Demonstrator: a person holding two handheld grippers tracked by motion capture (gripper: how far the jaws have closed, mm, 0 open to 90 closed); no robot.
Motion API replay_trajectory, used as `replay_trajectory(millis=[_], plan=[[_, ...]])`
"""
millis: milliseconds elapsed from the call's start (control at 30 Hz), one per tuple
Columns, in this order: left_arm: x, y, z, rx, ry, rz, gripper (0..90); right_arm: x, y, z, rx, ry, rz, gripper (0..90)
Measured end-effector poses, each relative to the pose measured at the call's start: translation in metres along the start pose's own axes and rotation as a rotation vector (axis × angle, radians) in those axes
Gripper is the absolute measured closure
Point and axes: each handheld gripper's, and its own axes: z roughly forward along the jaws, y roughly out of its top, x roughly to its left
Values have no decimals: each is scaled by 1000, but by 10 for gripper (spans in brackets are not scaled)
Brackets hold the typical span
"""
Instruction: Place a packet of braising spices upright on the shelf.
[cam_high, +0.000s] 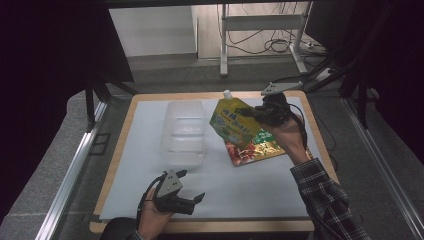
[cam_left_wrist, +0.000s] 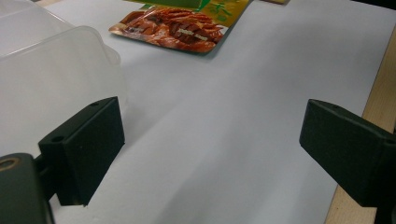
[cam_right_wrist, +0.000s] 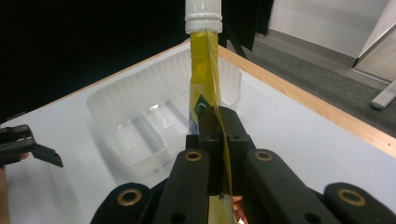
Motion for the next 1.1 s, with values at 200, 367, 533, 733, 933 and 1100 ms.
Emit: replay_trajectory(millis=[200,367,533,733,933,1100], plan=[[0,-1,0,9,-1,3,62,-6,9,8,-13,5,2,887],[0,-1,0,9,-1,4,62,-10,16,15,-17,5,-1,887],[0,-1,0,10,2,4,62,-13,21,24,-22,-2,2,887],[0,-1,-1,8,0,4,62,-17,27,35,-27,4,12,887],[-1,-1,0,8,-3,8,61,-22,33,47,-34,5,21,887],[-1,-1,0,11,-7,11,62,-26,39,55,-43,7,32,887]])
